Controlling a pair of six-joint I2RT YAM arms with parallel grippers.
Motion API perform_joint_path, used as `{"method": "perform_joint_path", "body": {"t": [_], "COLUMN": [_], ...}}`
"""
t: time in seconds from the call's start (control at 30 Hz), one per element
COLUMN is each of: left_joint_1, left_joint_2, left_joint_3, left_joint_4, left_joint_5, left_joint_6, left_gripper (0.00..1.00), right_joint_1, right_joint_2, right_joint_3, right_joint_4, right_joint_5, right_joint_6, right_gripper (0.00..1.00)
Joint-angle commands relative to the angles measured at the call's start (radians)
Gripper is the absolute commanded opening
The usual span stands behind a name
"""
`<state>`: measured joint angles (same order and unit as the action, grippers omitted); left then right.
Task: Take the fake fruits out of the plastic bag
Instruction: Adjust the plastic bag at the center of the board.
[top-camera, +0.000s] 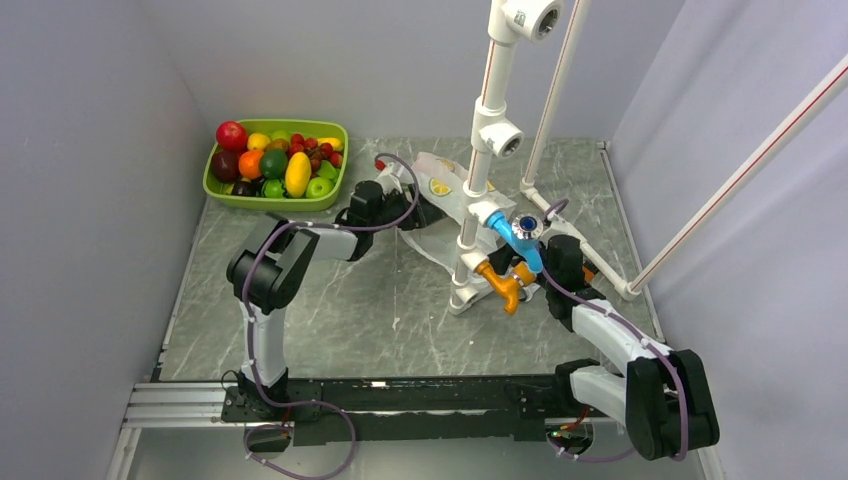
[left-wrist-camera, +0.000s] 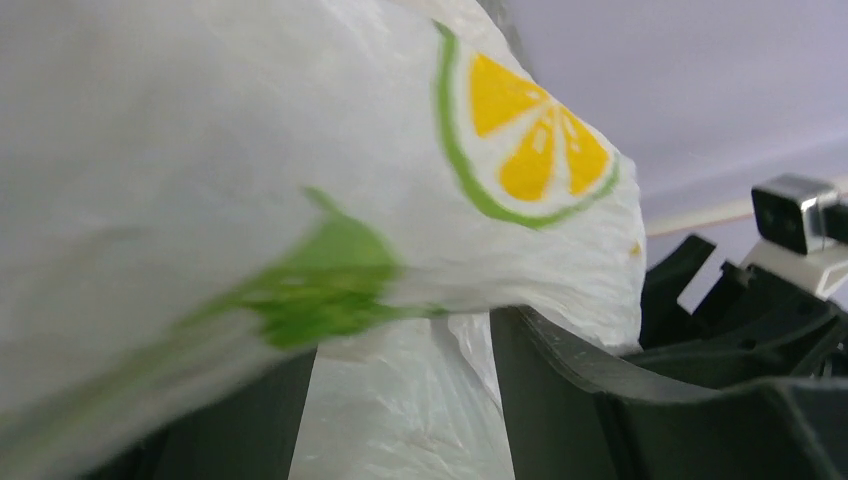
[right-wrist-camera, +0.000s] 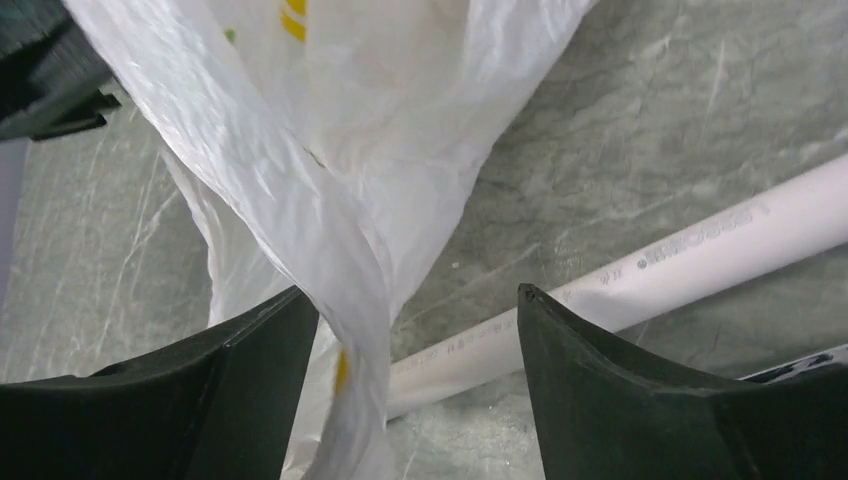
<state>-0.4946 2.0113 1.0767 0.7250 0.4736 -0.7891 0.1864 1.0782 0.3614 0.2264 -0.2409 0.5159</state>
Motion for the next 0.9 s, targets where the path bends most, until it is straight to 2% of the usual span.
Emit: {"method": "perform_joint_path", "body": {"t": [0.0,0.1,0.17,0.23,0.4,0.53,0.57,0.63,0.7,0.73,0.8,0.87], "left_joint_1": [-0.074,-0.112,-0.127,-0.134,-0.139,-0.147,-0.151,-0.161,-0.161,-0.162,-0.162,-0.162], "left_joint_2": [-0.077,-0.08,-0.08,-0.073,-0.061,-0.078,-0.083,-0.084,-0.078,-0.067,-0.041,-0.004], "left_joint_3": [-0.035,-0.04,-0.041,-0.05,-0.078,-0.121,-0.132,-0.162,-0.182,-0.184,-0.164,-0.136], "left_joint_4": [0.053,0.032,0.018,0.036,0.078,0.099,0.102,0.132,0.186,0.204,0.215,0.233], "left_joint_5": [-0.003,-0.07,-0.114,-0.148,-0.166,-0.196,-0.214,-0.256,-0.288,-0.306,-0.337,-0.372], "left_joint_6": [0.07,0.122,0.144,0.158,0.135,0.125,0.123,0.11,0.09,0.078,0.067,0.035], "left_gripper": [0.67,0.66,0.66,0.66,0.65,0.63,0.62,0.6,0.6,0.6,0.6,0.58], "right_joint_1": [-0.003,-0.002,0.008,0.04,0.08,0.082,0.082,0.085,0.098,0.107,0.124,0.13], "right_joint_2": [-0.003,0.044,0.079,0.096,0.177,0.238,0.248,0.248,0.214,0.195,0.163,0.137], "right_joint_3": [0.053,0.088,0.126,0.17,0.269,0.336,0.343,0.34,0.318,0.313,0.317,0.332], "right_joint_4": [0.018,0.059,0.069,0.041,-0.005,0.025,0.034,0.082,0.125,0.128,0.112,0.083], "right_joint_5": [-0.044,-0.113,-0.132,-0.07,0.091,0.094,0.083,0.057,0.041,0.043,0.047,0.045], "right_joint_6": [-0.043,-0.02,-0.008,-0.026,-0.078,-0.094,-0.088,-0.076,-0.067,-0.067,-0.064,-0.053], "right_gripper": [0.77,0.8,0.89,0.98,1.0,0.98,0.93,0.71,0.37,0.24,0.1,0.07]}}
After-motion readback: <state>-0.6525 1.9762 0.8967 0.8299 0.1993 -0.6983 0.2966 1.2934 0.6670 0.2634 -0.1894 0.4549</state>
